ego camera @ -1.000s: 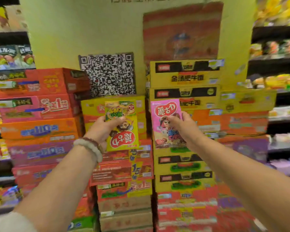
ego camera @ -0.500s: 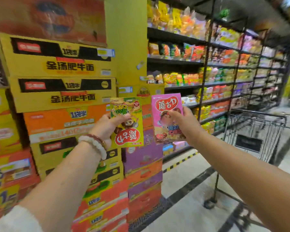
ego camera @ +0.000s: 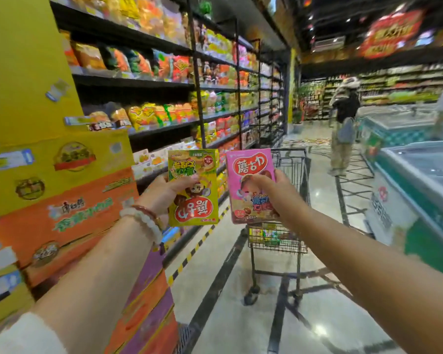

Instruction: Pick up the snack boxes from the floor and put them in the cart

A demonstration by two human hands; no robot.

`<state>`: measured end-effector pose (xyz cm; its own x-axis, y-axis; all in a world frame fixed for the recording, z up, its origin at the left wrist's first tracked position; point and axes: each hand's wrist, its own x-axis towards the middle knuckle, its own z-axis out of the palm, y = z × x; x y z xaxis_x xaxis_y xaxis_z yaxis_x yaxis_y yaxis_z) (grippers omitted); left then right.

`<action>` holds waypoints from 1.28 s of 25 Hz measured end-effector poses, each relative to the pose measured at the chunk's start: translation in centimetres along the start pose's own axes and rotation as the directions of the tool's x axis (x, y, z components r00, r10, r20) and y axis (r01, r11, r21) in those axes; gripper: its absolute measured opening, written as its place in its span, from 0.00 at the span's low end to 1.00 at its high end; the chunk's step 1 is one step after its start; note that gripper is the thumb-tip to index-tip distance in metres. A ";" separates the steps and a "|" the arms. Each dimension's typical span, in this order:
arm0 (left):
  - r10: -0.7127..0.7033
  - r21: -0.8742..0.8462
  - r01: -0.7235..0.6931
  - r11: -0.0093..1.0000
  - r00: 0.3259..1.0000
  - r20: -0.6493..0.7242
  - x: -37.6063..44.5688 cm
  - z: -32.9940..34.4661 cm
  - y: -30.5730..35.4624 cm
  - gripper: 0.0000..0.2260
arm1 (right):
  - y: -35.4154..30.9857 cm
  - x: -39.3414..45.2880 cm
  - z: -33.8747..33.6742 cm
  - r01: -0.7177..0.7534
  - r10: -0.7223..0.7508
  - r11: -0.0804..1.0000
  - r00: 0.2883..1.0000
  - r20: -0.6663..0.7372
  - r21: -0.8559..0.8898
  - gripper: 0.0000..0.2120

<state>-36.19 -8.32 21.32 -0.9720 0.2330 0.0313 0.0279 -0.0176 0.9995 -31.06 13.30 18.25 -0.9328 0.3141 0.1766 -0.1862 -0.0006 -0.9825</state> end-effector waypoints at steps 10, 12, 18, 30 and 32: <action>-0.079 -0.045 0.088 0.995 0.981 0.175 21.6 13.3 -6.5 0.25 | 6.3 17.2 -12.3 -0.018 0.013 0.999 0.978 -0.206 -0.027 0.10; -0.109 -0.063 0.123 0.990 0.975 0.192 25.7 15.8 -7.6 0.23 | 7.6 21.3 -14.4 -0.047 0.042 0.999 0.976 -0.216 -0.017 0.06; -0.203 -0.088 0.225 0.970 0.957 0.205 37.2 19.1 -13.1 0.22 | 13.6 32.5 -17.9 -0.164 0.162 0.986 0.961 -0.223 0.011 0.11; -0.489 0.058 0.494 0.868 0.826 0.281 58.4 23.1 -29.0 0.05 | 33.1 49.0 -19.4 -0.518 0.502 0.855 0.813 -0.294 0.028 0.14; -0.542 0.078 0.543 0.836 0.798 0.262 60.2 24.1 -31.4 0.06 | 35.7 50.5 -20.2 -0.562 0.536 0.827 0.783 -0.315 0.009 0.11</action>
<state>-89.91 29.65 -7.97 -0.7299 0.4502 -0.5143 -0.4857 0.1879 0.8537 -78.54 48.28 -9.06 -0.7330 0.5451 -0.4068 0.3675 -0.1858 -0.9113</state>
